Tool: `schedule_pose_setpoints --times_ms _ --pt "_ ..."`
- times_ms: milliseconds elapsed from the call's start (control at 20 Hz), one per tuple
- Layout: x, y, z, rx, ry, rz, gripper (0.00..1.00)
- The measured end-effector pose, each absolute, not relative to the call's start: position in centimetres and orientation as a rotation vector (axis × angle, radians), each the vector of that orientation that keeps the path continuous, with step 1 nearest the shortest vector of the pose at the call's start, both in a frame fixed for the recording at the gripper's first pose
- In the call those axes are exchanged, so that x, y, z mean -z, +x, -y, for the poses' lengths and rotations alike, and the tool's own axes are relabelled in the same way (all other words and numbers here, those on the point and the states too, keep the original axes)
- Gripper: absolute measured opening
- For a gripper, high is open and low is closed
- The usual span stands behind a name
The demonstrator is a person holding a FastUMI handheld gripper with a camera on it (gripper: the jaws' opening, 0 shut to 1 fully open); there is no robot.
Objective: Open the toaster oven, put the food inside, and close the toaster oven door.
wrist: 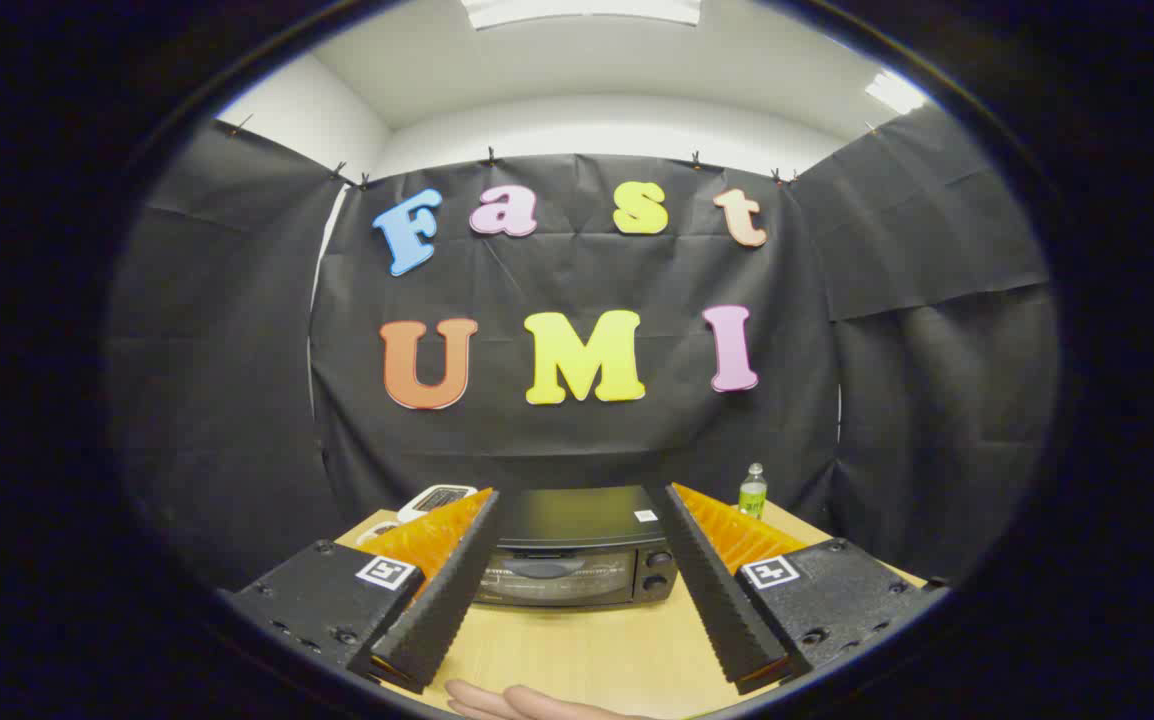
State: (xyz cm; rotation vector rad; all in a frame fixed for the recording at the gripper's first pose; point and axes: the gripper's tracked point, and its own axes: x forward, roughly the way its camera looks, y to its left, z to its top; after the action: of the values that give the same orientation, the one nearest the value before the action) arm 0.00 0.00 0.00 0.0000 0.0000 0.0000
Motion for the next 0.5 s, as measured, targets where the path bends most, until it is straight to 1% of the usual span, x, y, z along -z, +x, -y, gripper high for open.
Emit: schedule_pose_setpoints --times_ms 250,500 --pt "1.1 0.9 -0.2 0.000 -0.011 -0.034 1.00" --pt "1.0 1.1 -0.3 -0.004 -0.021 -0.025 1.00"
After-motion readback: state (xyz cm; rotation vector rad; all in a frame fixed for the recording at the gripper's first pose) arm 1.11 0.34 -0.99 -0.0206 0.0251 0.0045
